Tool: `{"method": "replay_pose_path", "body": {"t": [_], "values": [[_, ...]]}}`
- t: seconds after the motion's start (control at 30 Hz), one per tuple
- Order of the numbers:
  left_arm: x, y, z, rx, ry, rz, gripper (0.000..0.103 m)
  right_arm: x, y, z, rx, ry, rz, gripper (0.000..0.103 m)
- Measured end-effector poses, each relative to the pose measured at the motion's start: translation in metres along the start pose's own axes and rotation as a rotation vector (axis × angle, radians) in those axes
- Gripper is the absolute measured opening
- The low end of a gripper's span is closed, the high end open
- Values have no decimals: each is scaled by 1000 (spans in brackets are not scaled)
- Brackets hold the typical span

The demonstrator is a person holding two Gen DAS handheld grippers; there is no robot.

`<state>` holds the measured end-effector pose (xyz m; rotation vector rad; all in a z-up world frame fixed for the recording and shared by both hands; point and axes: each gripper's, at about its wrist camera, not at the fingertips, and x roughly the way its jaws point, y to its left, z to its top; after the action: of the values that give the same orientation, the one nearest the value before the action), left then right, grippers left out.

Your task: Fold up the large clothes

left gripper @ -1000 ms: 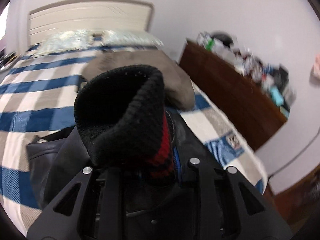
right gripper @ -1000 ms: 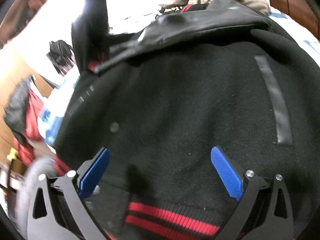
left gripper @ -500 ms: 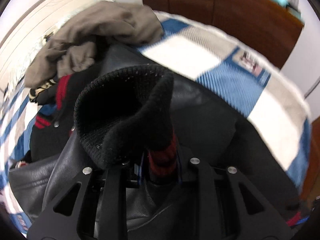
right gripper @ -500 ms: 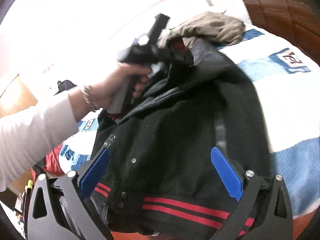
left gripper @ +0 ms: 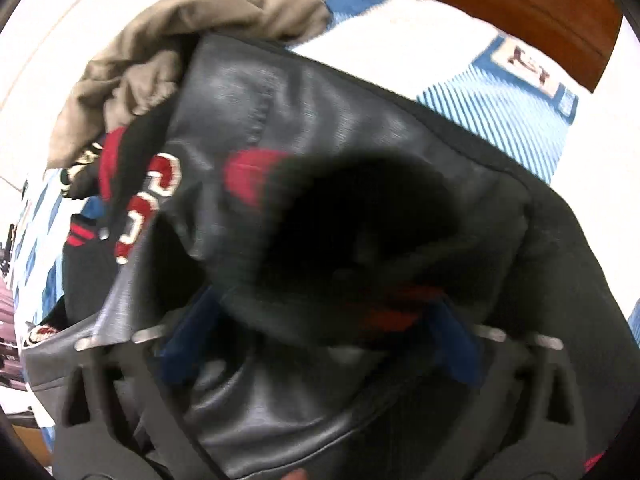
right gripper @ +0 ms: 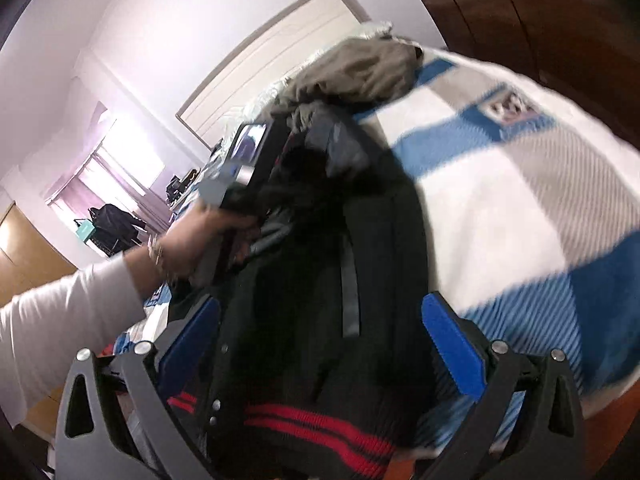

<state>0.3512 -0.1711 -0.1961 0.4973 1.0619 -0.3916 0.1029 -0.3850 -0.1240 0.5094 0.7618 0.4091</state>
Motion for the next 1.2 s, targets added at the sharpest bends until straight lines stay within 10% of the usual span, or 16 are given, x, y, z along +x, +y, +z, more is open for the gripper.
{"method": "replay_pose_path", "body": {"t": [0.37,0.6,0.87,1.0,1.2], "values": [[-101,29,-112,-105,-178,-173,98,66,52,83,-154,63,41,99],[-123,28,-224,-195,-143,-185,98,173,97,113,-409,175,-150,99],[-115,36,-283,-326,-124,-244,97,266,106,110,-576,309,-331,97],[-107,38,-290,-340,-125,-271,97,291,95,111,-617,375,-481,32],[-102,32,-296,-325,-117,-265,97,265,110,128,-650,332,-428,15]]}}
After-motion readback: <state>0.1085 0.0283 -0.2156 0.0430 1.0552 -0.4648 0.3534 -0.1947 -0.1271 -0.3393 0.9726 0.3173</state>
